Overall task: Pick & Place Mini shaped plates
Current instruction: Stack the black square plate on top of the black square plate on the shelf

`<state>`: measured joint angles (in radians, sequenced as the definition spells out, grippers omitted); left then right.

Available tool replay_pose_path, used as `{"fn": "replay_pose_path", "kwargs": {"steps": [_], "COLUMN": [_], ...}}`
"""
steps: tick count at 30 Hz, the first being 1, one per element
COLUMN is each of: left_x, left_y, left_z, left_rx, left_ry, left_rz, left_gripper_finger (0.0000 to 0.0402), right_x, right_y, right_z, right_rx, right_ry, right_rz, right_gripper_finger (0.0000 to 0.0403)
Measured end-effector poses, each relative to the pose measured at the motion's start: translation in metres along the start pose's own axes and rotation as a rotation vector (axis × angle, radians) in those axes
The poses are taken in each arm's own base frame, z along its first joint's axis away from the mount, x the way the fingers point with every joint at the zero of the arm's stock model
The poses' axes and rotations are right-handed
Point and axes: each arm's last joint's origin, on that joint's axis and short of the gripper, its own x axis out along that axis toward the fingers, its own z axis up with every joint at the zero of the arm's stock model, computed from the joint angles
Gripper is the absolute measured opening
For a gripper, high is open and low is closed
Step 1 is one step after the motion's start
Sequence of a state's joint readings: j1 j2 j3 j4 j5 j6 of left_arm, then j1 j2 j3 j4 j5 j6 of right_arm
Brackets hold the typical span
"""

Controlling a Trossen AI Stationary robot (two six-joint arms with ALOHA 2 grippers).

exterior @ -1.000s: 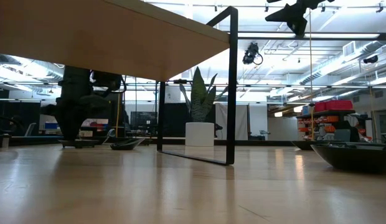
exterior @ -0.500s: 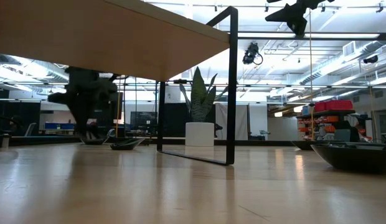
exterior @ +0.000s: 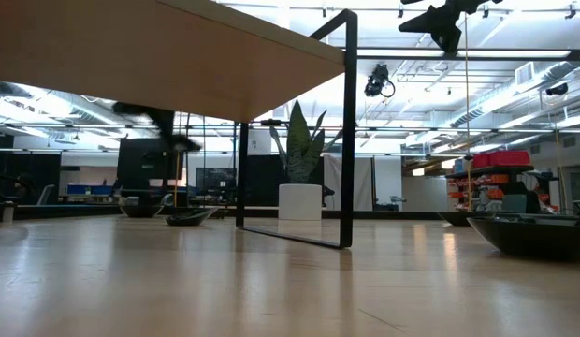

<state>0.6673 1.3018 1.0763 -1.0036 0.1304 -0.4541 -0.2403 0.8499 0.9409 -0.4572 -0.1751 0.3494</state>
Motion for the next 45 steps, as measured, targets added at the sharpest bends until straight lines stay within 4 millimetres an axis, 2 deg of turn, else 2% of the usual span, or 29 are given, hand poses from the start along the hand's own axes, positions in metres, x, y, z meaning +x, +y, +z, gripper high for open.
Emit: {"fn": "replay_pose_path", "kwargs": {"steps": [5, 9, 12, 16, 23, 31, 38, 45], "left_x": [-0.039, -0.063, -0.075, -0.082, -0.083, -0.076, -0.051, -0.027], "left_y": [-0.023, -0.046, -0.063, -0.086, -0.128, -0.161, -0.188, -0.202], "left_z": [0.013, 0.013, 0.008, -0.006, -0.039, -0.069, -0.086, -0.093], "left_rx": [0.092, 0.166, 0.233, 0.304, 0.427, 0.530, 0.599, 0.622], "left_ry": [-0.083, -0.125, -0.145, -0.134, -0.065, 0.014, 0.099, 0.185], "left_rz": [-0.105, -0.206, -0.261, -0.324, -0.489, -0.580, -0.585, -0.563], "left_gripper_finger": [0.0000, 0.0000, 0.0000, 0.0000, 0.0000, 0.0000, 0.0000, 0.0000], "right_x": [0.000, 0.000, 0.000, 0.000, 0.000, 0.000, 0.000, 0.000], "right_y": [0.000, 0.000, 0.000, 0.000, 0.000, 0.000, 0.000, 0.000], "right_z": [0.000, 0.000, 0.000, 0.000, 0.000, 0.000, 0.000, 0.000], "right_rx": [0.005, 0.008, 0.008, 0.008, 0.008, 0.008, 0.011, 0.036], "right_ry": [0.000, -0.001, 0.000, -0.001, 0.000, 0.000, 0.000, 0.001], "right_rz": [0.000, 0.000, 0.000, 0.000, 0.000, -0.002, -0.002, -0.002], "right_gripper_finger": [0.0210, 0.0210, 0.0210, 0.0210, 0.0210, 0.0210, 0.0210, 0.0210]}}
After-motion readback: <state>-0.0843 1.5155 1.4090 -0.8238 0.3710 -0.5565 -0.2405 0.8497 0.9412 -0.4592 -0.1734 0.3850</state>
